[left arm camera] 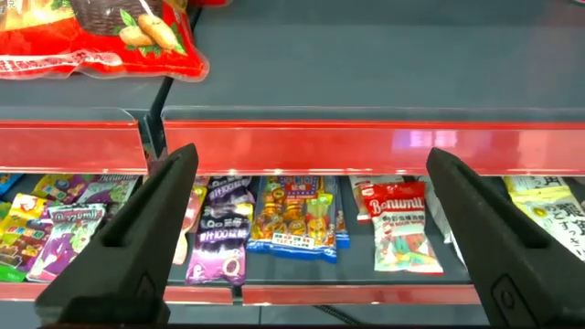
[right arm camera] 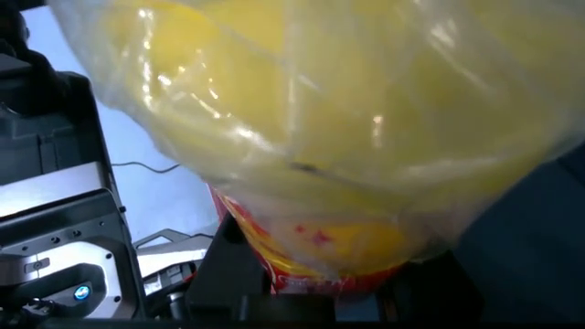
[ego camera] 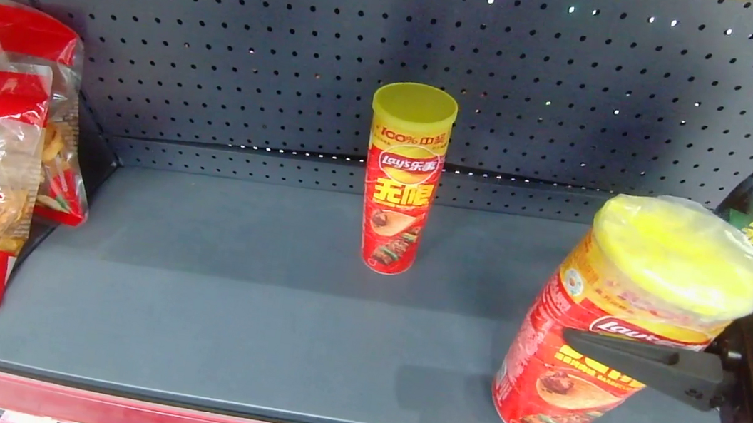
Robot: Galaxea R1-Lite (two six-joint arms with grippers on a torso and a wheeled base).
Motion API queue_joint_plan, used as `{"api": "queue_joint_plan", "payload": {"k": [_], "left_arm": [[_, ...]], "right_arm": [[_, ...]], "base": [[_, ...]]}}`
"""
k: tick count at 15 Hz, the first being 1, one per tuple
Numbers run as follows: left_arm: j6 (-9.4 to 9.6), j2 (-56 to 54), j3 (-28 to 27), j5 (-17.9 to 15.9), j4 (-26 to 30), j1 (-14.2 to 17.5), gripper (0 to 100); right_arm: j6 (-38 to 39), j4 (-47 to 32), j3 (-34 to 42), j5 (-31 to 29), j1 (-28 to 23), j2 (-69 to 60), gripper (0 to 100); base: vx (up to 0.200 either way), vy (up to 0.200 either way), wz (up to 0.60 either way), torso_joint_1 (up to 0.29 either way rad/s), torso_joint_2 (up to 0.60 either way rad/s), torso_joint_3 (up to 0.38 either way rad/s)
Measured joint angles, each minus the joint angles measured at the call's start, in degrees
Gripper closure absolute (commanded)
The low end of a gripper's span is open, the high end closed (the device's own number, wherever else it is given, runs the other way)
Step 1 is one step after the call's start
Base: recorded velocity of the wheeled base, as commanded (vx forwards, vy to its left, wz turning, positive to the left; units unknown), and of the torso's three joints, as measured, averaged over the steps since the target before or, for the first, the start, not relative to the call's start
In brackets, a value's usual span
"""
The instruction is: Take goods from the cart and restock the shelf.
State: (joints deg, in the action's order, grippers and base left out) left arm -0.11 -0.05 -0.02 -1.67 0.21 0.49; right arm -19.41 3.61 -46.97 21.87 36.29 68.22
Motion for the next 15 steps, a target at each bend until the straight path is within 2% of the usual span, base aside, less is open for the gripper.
{"api": "queue_joint_plan", "payload": {"k": [6, 8, 9, 10, 15], "left_arm": [[0.32, 0.16, -0.05, -0.24, -0.02, -0.20, 0], [1.83, 0.10, -0.07, -0.56, -0.13, -0.30, 0], [4.23, 0.07, -0.07, -0.73, -0.28, -0.30, 0], [5.36, 0.05, -0.07, -1.12, -0.43, -0.35, 0], [5.79, 0.02, -0.07, -1.26, -0.65, -0.35, 0]], "right_arm": [[0.01, 0.05, -0.79, -0.09, 0.17, 0.30, 100], [0.04, 0.06, -1.67, -0.20, 0.22, 0.88, 100], [0.01, 0.05, -2.30, -0.20, 0.33, 1.34, 100], [0.01, 0.09, -2.95, -0.22, 0.39, 1.88, 100], [0.01, -0.05, -5.67, -0.22, 0.44, 4.50, 100]], "base": [[0.000, 0.000, 0.00, 0.000, 0.00, 0.000], [0.000, 0.000, 0.00, 0.000, 0.00, 0.000], [0.000, 0.000, 0.00, 0.000, 0.00, 0.000], [0.000, 0.000, 0.00, 0.000, 0.00, 0.000], [0.000, 0.000, 0.00, 0.000, 0.00, 0.000]]}}
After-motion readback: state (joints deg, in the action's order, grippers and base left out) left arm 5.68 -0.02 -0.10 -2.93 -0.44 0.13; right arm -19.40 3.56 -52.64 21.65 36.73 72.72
